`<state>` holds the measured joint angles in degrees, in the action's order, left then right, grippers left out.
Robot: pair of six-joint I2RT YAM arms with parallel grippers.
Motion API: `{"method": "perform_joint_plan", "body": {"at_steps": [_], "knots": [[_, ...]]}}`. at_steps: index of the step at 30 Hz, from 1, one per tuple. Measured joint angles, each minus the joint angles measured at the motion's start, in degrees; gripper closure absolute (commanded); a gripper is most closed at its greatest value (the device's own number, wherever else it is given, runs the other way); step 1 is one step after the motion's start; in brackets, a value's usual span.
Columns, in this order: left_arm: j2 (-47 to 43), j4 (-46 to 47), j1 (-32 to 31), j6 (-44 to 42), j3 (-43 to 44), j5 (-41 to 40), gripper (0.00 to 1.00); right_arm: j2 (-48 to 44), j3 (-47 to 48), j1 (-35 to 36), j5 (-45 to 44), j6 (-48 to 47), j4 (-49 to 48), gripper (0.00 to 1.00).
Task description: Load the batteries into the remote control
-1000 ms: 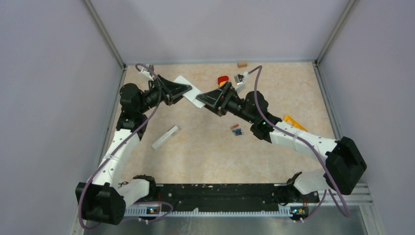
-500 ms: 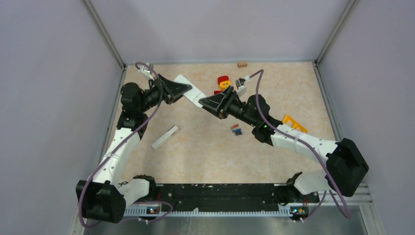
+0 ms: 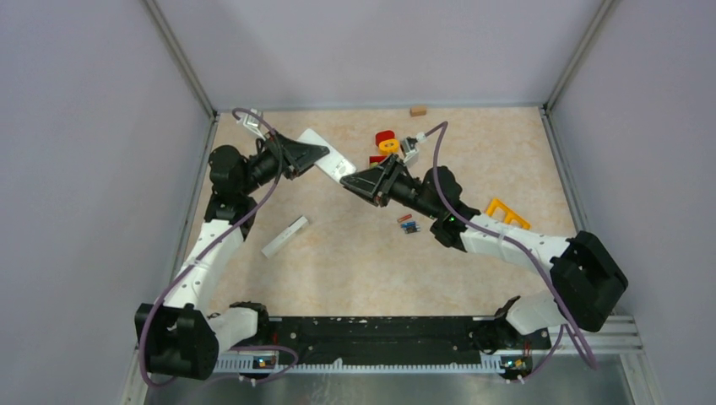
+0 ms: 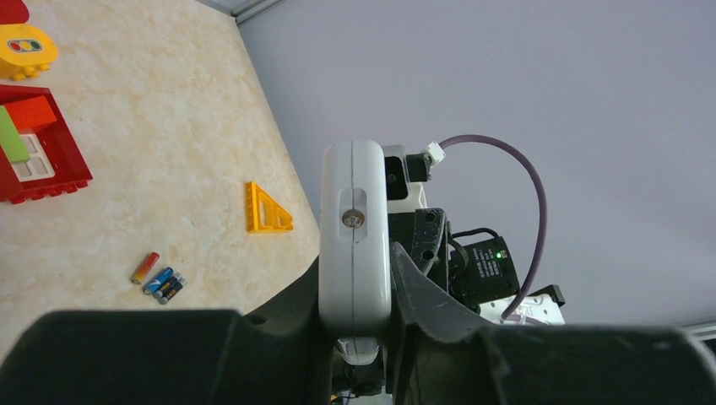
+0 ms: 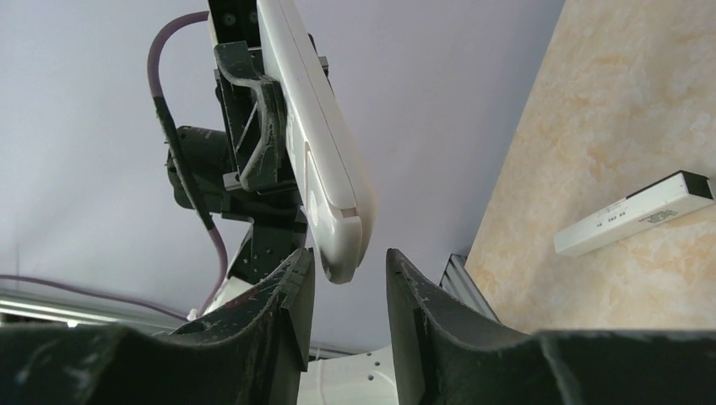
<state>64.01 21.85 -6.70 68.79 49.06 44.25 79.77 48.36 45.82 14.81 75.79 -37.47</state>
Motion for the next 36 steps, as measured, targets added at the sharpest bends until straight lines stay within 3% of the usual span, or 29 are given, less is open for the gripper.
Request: {"method": "perform_joint_plan", "body": {"at_steps": [7,18,26,36], "knots": [[0.0,1.3,0.7,-0.4,-1.1,1.4,1.00,1.0,0.0,0.0,1.0,0.9,-0.9,0.74],[0.1,0.5,1.0,-4.3,-2.5,1.9,1.00,1.0,1.8,0.0,1.4,0.7,7.0,0.72],[1.8,0.9,1.1,-4.4,-3.0,3.3,1.00,1.0,2.4,0.0,1.3,0.2,10.2,0.83],[1.6,-3.4,1.3,-9.9,-3.0,2.2,1.00,1.9,4.0,-0.1,2.2,0.2,13.9,0.86]]}}
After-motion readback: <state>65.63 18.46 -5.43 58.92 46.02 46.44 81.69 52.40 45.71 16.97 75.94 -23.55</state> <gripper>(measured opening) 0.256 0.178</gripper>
